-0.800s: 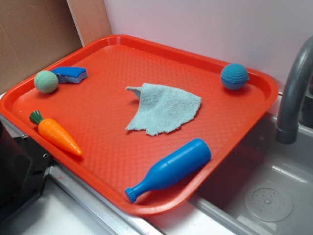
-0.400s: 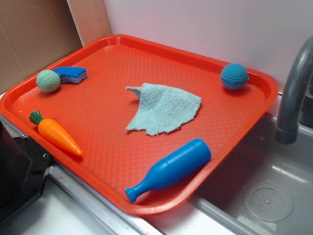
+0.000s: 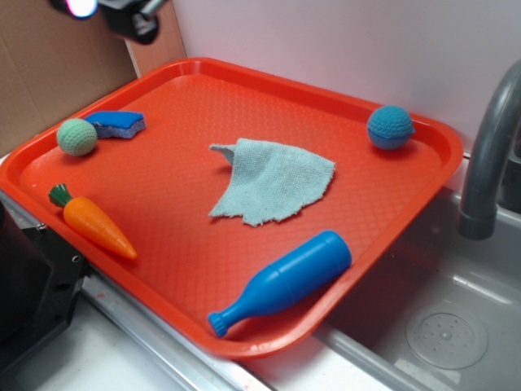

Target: Grab the blue sponge.

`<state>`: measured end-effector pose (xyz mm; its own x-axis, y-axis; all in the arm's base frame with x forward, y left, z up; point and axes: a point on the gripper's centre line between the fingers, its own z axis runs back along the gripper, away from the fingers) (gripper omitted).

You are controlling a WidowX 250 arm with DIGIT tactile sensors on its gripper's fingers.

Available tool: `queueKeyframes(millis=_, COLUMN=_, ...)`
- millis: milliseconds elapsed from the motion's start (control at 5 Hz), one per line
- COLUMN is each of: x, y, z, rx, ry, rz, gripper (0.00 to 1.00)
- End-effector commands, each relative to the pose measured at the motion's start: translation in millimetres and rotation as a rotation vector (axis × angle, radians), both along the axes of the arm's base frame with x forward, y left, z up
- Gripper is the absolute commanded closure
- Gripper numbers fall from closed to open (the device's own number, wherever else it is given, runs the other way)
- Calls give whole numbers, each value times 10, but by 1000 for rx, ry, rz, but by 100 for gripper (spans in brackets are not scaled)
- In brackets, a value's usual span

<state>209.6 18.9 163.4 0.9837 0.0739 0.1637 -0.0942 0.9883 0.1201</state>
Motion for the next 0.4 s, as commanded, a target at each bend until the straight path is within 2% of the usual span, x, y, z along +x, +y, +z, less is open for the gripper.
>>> queueKeyframes(millis=0, x=311, y=305, z=-278, rx=126, ry=-167, rz=-488, gripper=0)
queueKeyframes(millis=200, x=215, y=573, z=-547, rx=139, ry=-69, rz=-634, gripper=0)
